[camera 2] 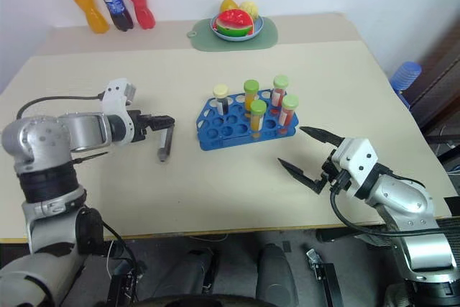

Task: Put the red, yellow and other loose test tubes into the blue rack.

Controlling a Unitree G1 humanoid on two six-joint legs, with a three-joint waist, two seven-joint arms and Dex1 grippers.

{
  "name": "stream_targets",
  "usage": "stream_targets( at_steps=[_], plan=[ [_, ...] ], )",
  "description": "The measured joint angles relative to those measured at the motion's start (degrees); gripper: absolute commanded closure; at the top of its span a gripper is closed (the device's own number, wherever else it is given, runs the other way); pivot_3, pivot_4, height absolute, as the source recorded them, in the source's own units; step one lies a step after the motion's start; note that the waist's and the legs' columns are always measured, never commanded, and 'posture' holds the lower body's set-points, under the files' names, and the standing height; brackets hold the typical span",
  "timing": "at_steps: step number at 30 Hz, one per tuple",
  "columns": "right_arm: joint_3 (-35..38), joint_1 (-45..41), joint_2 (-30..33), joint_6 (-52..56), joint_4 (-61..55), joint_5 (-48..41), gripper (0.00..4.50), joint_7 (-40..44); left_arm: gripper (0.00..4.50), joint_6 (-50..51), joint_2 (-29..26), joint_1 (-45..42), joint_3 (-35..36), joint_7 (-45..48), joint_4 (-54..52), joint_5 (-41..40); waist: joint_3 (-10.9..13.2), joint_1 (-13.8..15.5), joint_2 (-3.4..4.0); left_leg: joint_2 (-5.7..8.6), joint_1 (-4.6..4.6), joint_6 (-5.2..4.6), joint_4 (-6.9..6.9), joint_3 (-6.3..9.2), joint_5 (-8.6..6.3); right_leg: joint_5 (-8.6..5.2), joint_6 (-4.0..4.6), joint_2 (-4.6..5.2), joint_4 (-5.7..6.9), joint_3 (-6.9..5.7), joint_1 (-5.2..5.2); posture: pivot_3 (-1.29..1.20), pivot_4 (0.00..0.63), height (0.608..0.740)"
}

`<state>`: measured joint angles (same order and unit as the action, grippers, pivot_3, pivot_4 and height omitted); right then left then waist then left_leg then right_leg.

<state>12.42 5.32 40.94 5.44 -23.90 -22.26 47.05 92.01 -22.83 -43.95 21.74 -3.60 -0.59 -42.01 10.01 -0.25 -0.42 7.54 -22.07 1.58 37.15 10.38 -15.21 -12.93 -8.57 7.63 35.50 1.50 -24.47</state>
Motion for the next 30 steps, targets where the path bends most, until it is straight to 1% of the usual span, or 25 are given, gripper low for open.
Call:
stream_targets(
  at_steps=[2,5,9,13,17,21,24,26,27,28,29,30],
  plan=[
    [0.4,-0.8,0.4,0.3,0.0,-0.4,0.17,0.3,0.22,0.0,-0.2,-2.9,0.1,-5.9,6.8,-4.8,0.0,0.2,-0.02,0.0,0.0,0.0,0.03,0.01,0.0,0.0,0.0,0.02,0.01,0.0,0.0,0.0,0.15,0.74],
    [1.7,-1.6,0.4,0.5,0.0,-0.5,0.17,-0.4,0.22,0.0,-0.3,-5.7,0.2,-14.4,12.3,-11.4,0.0,0.6,-0.02,0.0,0.0,0.03,0.02,0.01,-0.02,0.0,0.0,0.02,0.0,0.01,-0.01,0.0,0.15,0.74],
    [2.0,0.9,0.3,0.5,-0.3,-0.6,0.17,-0.4,0.22,0.0,-0.3,-7.3,0.4,-26.2,18.1,-20.9,0.0,1.1,-0.03,0.01,-0.02,0.05,0.06,0.01,-0.03,0.0,0.0,0.02,0.01,0.02,-0.02,0.0,0.15,0.74],
    [2.7,4.0,0.3,1.2,-3.3,-1.8,0.17,0.3,0.22,0.0,-0.9,-8.7,-0.5,-37.0,25.4,-30.2,0.0,1.1,-0.05,0.03,-0.03,0.06,0.11,0.01,-0.03,0.01,-0.01,0.03,0.05,0.03,-0.03,0.0,0.15,0.74],
    [4.6,6.9,0.7,1.8,-5.7,-3.0,0.17,1.3,0.22,0.0,-2.4,-11.5,-3.2,-45.1,32.0,-39.4,0.0,1.1,-0.08,0.03,-0.03,0.06,0.13,0.01,-0.03,0.01,-0.01,0.03,0.11,0.04,-0.04,0.0,0.15,0.74],
    [5.0,8.2,0.7,2.1,-7.1,-3.4,0.17,1.2,0.22,0.0,-2.3,-14.4,-4.8,-50.3,37.9,-42.7,0.0,1.1,-0.09,0.05,-0.02,0.07,0.13,0.0,-0.03,0.0,-0.01,0.02,0.14,0.04,-0.06,0.0,0.15,0.74],
    [5.0,8.8,0.6,2.3,-7.7,-3.4,0.14,1.1,1.08,0.0,-0.7,-16.5,-5.0,-52.2,41.7,-41.4,0.0,1.1,-0.1,0.07,-0.02,0.07,0.14,-0.02,-0.03,0.0,-0.01,0.03,0.14,0.05,-0.07,0.0,0.15,0.74],
    [5.0,9.1,0.6,2.5,-8.3,-3.4,0.14,1.0,2.15,0.1,-0.5,-17.4,-5.2,-52.8,43.1,-39.3,0.0,1.1,-0.1,0.08,-0.02,0.07,0.13,-0.02,-0.03,0.0,-0.01,0.03,0.14,0.06,-0.07,0.0,0.15,0.74],
    [5.0,9.3,0.6,2.6,-8.5,-3.4,0.14,1.0,2.5,0.1,-0.5,-17.5,-5.3,-52.8,43.3,-38.4,0.0,1.1,-0.1,0.08,-0.02,0.07,0.13,-0.02,-0.03,0.0,-0.01,0.03,0.15,0.06,-0.07,0.0,0.15,0.74],
    [5.0,9.6,0.6,2.7,-8.5,-3.4,0.14,0.9,3.11,0.1,-0.5,-17.6,-5.3,-52.5,43.4,-37.3,0.0,1.1,-0.1,0.08,-0.01,0.08,0.13,-0.02,-0.02,0.0,-0.01,0.03,0.15,0.06,-0.07,0.0,0.15,0.74],
    [5.0,9.6,0.6,2.7,-8.5,-3.4,0.14,0.8,3.54,0.1,-0.5,-17.8,-5.3,-52.0,43.5,-36.4,-0.1,1.1,-0.11,0.08,-0.01,0.08,0.14,-0.03,-0.02,0.0,-0.01,0.04,0.16,0.06,-0.07,0.0,0.15,0.74],
    [5.1,9.7,0.6,2.7,-8.5,-3.4,0.14,0.6,3.71,0.1,-0.3,-18.0,-5.3,-51.2,43.6,-35.1,-0.1,1.1,-0.11,0.08,0.0,0.08,0.14,-0.05,-0.02,0.0,-0.01,0.04,0.16,0.07,-0.07,0.0,0.15,0.74]
  ],
)
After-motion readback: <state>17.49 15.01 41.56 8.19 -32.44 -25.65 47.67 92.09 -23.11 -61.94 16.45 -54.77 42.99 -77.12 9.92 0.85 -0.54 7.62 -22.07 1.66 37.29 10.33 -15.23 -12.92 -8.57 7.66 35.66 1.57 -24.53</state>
